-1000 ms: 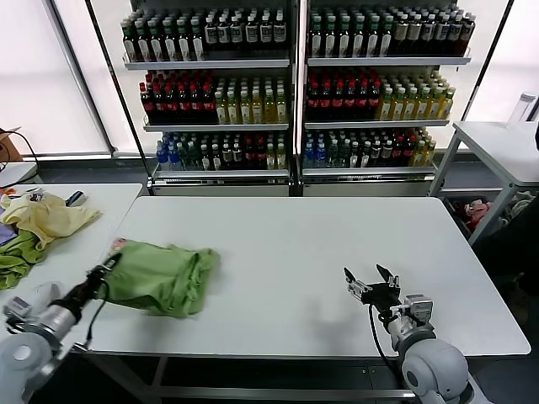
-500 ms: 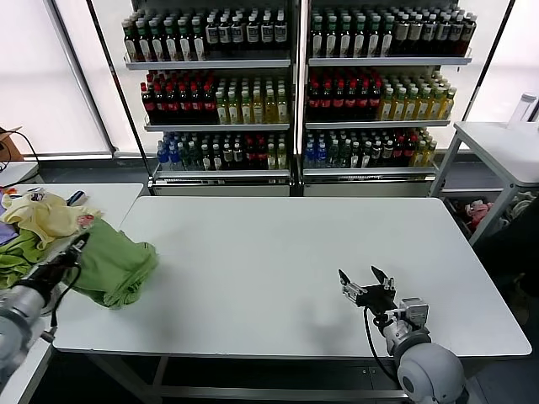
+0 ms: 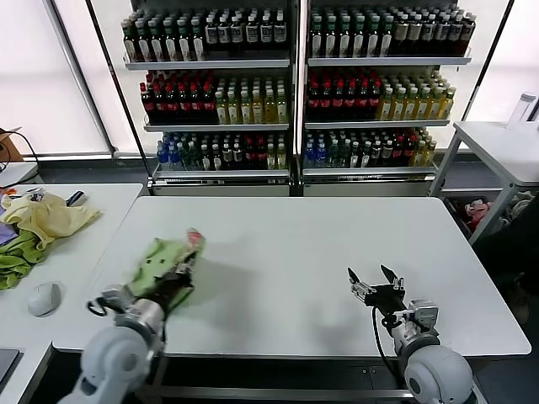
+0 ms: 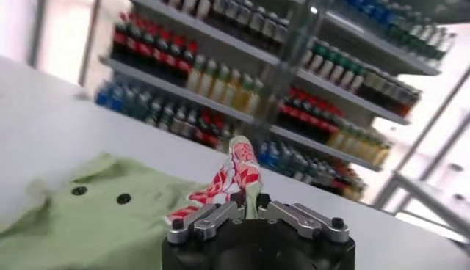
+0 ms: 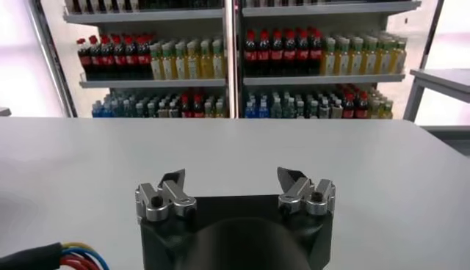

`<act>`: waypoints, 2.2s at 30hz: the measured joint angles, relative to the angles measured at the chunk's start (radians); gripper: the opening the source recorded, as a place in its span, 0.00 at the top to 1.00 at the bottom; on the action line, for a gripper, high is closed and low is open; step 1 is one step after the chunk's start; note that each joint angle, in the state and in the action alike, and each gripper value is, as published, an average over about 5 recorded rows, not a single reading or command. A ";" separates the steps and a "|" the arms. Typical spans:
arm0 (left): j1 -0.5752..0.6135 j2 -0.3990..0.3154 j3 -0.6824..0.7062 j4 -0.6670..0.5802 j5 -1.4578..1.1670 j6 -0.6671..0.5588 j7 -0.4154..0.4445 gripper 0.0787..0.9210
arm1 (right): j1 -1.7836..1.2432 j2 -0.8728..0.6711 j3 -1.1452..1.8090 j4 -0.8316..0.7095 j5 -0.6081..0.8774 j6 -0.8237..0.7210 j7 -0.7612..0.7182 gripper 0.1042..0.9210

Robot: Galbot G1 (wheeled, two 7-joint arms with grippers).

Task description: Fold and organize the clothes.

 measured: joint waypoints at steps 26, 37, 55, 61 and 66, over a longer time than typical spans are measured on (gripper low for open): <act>-0.122 -0.138 0.370 0.066 0.430 -0.119 0.119 0.40 | 0.034 0.030 -0.036 -0.006 0.037 0.031 0.005 0.12; -0.012 -0.051 0.157 0.012 0.449 -0.189 0.079 0.12 | 0.126 0.137 -0.206 -0.101 0.083 0.045 0.065 0.12; 0.128 -0.022 -0.062 -0.018 0.454 -0.240 0.044 0.12 | 0.304 0.291 -0.427 -0.332 0.048 -0.003 0.229 0.35; 0.141 -0.017 -0.078 -0.029 0.453 -0.244 0.040 0.12 | 0.334 0.289 -0.442 -0.354 0.025 -0.020 0.242 0.56; 0.146 -0.012 -0.082 -0.033 0.453 -0.246 0.040 0.12 | 0.365 0.265 -0.434 -0.376 -0.023 -0.028 0.221 0.73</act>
